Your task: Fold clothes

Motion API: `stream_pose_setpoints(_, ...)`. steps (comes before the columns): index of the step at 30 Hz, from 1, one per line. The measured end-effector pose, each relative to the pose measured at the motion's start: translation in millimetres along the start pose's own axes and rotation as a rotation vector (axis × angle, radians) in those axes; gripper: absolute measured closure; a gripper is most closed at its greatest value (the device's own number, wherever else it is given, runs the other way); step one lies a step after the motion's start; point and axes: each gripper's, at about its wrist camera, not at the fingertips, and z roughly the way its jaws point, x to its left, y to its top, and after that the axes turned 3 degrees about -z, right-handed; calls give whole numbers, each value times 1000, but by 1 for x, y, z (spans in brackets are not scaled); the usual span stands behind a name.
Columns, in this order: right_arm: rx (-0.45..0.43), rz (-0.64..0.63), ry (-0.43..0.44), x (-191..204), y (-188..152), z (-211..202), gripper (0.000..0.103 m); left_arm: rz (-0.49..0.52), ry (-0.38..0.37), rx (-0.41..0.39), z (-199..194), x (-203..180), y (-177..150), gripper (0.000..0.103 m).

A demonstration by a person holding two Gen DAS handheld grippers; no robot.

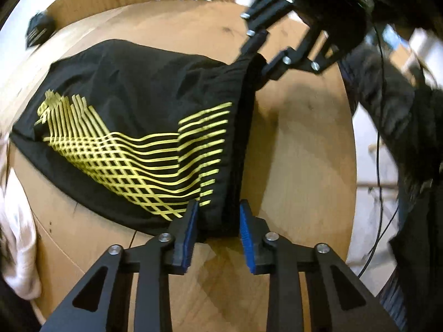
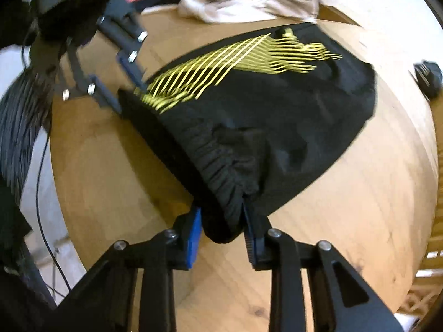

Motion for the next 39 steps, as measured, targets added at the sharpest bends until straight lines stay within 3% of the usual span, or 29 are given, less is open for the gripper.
stream_pose_setpoints(4, -38, 44, -7, 1, 3, -27, 79, -69, -15, -84, -23, -6, 2, 82)
stream_pose_setpoints(13, -76, 90, -9, 19, -3, -75, 79, -127, -54, -184, -64, -30, -20, 82)
stream_pose_setpoints(20, 18, 90, 2, 34, -39, -37, 79, 25, 29, -110, -47, -62, -26, 79)
stream_pose_setpoints(23, 48, 97, 11, 31, -50, -32, 79, 120, 69, -101, -41, -79, -19, 69)
stream_pose_setpoints(29, 55, 128, 44, 23, -50, -28, 79, 267, 117, -35, -23, -91, -9, 66)
stream_pose_setpoints(37, 55, 149, 73, 20, -54, -31, 79, 352, 87, 55, 1, -96, -7, 60)
stream_pose_setpoints(39, 58, 151, 76, 20, -53, -29, 79, 322, 49, 62, 1, -88, -5, 57)
